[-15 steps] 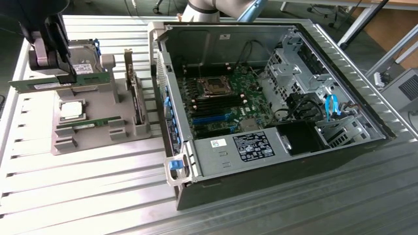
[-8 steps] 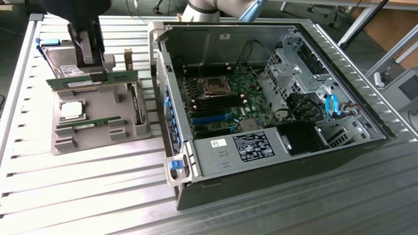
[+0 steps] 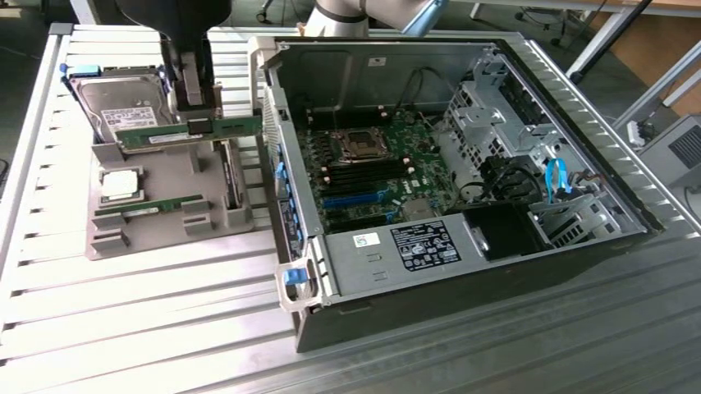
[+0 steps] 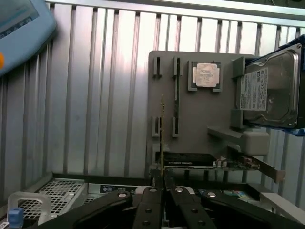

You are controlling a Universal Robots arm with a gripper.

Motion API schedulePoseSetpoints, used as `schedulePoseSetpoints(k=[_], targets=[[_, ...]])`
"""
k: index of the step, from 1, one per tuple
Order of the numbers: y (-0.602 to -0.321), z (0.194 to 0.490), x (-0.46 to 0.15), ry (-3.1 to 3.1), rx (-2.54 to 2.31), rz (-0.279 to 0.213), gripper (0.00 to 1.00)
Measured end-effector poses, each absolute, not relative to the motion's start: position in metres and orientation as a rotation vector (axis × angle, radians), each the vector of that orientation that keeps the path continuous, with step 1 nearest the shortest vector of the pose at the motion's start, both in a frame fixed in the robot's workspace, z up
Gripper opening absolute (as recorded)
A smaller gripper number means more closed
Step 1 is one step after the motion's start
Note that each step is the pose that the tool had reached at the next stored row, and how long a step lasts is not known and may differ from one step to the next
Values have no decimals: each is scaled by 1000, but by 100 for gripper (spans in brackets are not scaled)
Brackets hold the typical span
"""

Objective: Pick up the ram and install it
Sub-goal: 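Pick up the ram and move it above insertion slot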

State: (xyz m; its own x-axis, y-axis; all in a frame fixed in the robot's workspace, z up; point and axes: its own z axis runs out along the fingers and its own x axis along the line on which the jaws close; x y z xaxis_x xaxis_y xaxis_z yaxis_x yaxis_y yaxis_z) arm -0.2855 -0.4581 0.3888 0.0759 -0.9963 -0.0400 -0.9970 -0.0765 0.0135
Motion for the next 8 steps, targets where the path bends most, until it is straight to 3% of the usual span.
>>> schedulePoseSetpoints(k=[8], targets=[[-458,389,-265,2123,-2292,60,11]])
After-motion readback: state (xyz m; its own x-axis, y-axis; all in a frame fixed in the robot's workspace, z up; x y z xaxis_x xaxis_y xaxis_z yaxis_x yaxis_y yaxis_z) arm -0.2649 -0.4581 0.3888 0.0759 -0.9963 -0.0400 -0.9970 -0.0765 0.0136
